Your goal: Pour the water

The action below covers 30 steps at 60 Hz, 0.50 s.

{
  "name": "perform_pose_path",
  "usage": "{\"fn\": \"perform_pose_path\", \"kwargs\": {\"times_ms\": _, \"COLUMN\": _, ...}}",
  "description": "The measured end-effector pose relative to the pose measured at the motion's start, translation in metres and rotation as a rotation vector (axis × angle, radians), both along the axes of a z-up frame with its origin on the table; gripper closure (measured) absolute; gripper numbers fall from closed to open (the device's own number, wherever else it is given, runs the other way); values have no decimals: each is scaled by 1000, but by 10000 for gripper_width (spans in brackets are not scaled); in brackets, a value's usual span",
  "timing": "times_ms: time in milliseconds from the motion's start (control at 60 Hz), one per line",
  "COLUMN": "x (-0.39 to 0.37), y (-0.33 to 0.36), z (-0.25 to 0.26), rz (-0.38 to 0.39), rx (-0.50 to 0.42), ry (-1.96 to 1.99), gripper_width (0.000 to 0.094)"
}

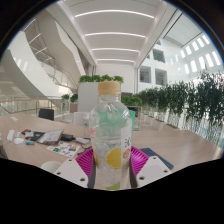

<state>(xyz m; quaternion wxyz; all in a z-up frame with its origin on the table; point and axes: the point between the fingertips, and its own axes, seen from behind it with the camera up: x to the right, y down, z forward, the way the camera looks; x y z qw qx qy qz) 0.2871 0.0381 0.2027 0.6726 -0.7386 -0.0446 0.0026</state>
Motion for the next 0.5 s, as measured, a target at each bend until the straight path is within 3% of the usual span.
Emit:
{"fn": "perform_pose_path", "kwargs": {"times_ms": 117, "x": 9, "y": -8, "z": -88, "rz": 19, "rx": -86, "ry": 67, "gripper_width": 450}}
{"fn": "perform_pose_path", "kwargs": {"times_ms": 267, "x": 16, "y": -1, "z": -142, "rz": 50, "rx": -147, "ry": 97, "gripper_width": 441}}
{"fn": "perform_pose_path", "kwargs": {"times_ms": 383, "x": 28, "y": -3, "z": -131, "rz": 72, "rx": -98, "ry": 102, "gripper_width": 428}}
{"fn": "perform_pose_path", "kwargs": {"times_ms": 500, "x": 32, "y": -7, "z": -133, "rz": 62, "rx": -146, "ry": 90, "gripper_width": 377}}
